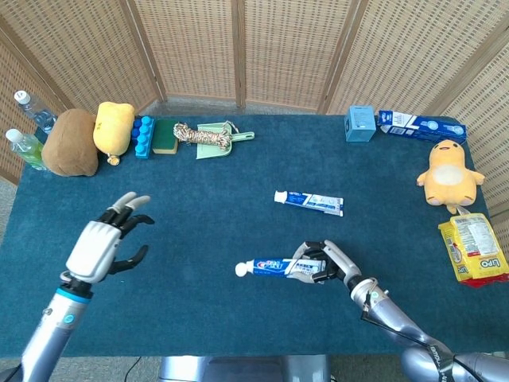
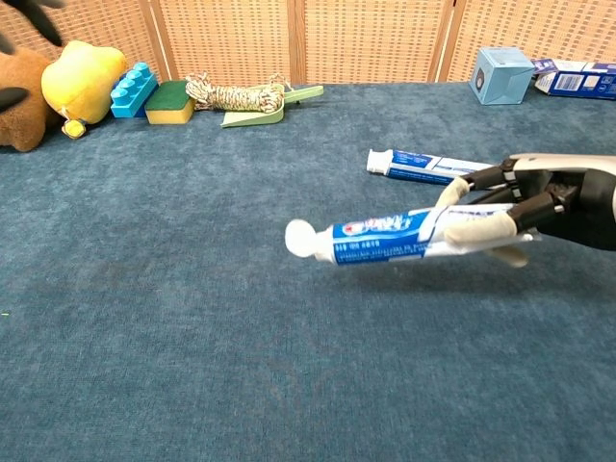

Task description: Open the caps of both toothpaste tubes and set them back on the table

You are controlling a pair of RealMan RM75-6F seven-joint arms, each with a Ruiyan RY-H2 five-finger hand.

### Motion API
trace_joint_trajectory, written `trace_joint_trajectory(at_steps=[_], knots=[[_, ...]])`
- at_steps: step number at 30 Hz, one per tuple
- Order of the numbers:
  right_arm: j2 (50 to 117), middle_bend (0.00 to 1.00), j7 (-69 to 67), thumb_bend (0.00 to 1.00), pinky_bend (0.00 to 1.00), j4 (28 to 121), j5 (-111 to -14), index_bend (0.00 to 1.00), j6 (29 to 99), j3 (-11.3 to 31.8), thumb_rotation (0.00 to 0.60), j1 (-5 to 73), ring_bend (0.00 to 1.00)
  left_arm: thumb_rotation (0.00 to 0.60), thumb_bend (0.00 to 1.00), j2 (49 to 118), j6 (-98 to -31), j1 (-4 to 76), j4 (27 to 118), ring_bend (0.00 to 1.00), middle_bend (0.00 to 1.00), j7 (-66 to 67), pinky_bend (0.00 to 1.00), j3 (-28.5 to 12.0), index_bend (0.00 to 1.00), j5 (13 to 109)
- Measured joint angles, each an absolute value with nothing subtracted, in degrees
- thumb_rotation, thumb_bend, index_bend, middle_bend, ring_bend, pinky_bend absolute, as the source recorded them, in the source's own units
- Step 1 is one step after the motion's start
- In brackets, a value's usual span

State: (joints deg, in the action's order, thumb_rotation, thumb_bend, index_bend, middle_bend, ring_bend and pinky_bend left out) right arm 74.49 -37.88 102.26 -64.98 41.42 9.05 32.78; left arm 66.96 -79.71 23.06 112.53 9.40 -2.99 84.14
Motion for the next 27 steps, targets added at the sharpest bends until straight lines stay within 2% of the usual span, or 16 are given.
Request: trace_joint_trajectory(at_steps=[4,6,11,14,23,27], knots=[[74.85,0.44,-38.82,0.56,0.31,101.35,-67.91,0.49,41.24,8.71,0.595,32.21,0.36,0.6,0.33,64.84,-80.92,21.15,112.6,0.07,0.14,7.52,0.26,-2.81,0.31,83.07],[75.38,0.41,-39.92,0.55,0.27,100.35,-69.88,0.44,41.49,8.67,0.569,31.88,0.32,0.6,0.33,64.13,-81.29,20.3,112.57,0.07,0.14,6.79,0.26,-2.77,0.31,82.61],[76.73,0.3,-42.66,0.48,0.24,97.31,-74.5,0.27,42.57,8.55,0.448,31.33,0.2,0.6,0.33,63.46,-81.7,19.19,112.6,0.07,0.14,6.31,0.26,-2.71,0.31,82.53],[77.23,0.25,-44.14,0.45,0.23,96.14,-76.02,0.2,43.49,8.55,0.413,31.06,0.17,0.6,0.33,63.28,-81.82,18.72,112.63,0.06,0.14,6.26,0.26,-2.82,0.31,82.44],[77.14,0.22,-46.54,0.42,0.22,94.29,-78.33,0.18,47.34,8.63,0.407,29.88,0.16,0.6,0.33,63.42,-81.69,17.61,112.2,0.06,0.14,5.96,0.26,-3.52,0.3,81.56],[76.54,0.23,-44.38,0.38,0.22,94.08,-78.43,0.2,49.41,9.13,0.497,29.52,0.15,0.6,0.34,63.25,-82.13,16.95,112.0,0.06,0.14,5.83,0.26,-3.79,0.31,81.55]])
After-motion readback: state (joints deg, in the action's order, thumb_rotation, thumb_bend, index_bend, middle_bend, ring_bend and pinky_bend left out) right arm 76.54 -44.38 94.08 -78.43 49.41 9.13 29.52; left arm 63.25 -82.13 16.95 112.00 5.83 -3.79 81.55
